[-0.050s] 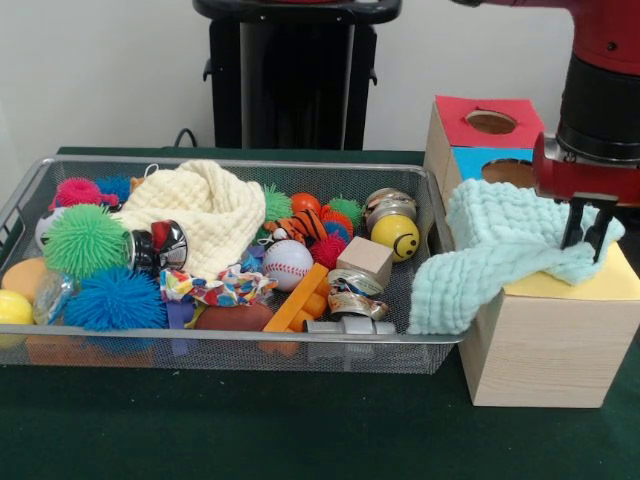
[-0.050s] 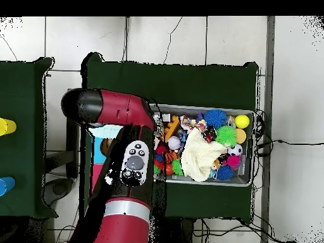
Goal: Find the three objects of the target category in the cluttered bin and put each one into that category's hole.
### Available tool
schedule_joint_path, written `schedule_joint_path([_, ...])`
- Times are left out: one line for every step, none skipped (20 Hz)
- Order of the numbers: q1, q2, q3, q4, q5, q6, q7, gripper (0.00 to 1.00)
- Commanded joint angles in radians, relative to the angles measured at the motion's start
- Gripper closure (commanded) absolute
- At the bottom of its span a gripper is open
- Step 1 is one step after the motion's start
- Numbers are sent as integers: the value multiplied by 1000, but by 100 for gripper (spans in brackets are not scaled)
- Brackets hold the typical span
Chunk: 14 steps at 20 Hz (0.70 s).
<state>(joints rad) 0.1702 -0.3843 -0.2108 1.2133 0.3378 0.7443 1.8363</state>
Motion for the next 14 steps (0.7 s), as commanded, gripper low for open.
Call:
schedule_joint_path([-8, 103, 91, 62, -9, -85, 169, 100])
schedule_joint_path([-2, 108, 82, 60, -16, -89, 170, 100])
schedule_joint_path([2, 116, 74, 53, -24, -89, 173, 100])
schedule_joint_path([5, 126, 67, 42, -28, -84, 176, 100])
schedule_joint_path([8, 137, 60, 30, -33, -79, 179, 100])
schedule_joint_path([10, 146, 50, 16, -40, -74, 179, 100])
schedule_joint_path([12, 150, 45, 10, -43, -69, 178, 100])
schedule_joint_path([13, 155, 41, 4, -45, -63, 178, 100])
schedule_joint_path([13, 153, 40, 6, -45, -60, 176, 100])
schedule_joint_path([13, 149, 38, 11, -44, -53, 177, 100])
schedule_joint_path([14, 145, 36, 16, -43, -46, 177, 100])
schedule_joint_path([17, 140, 27, 13, -46, -32, 176, 100])
schedule_joint_path([21, 135, 17, 11, -51, -18, 177, 100])
schedule_joint_path([23, 127, 9, 13, -54, -4, 175, 100])
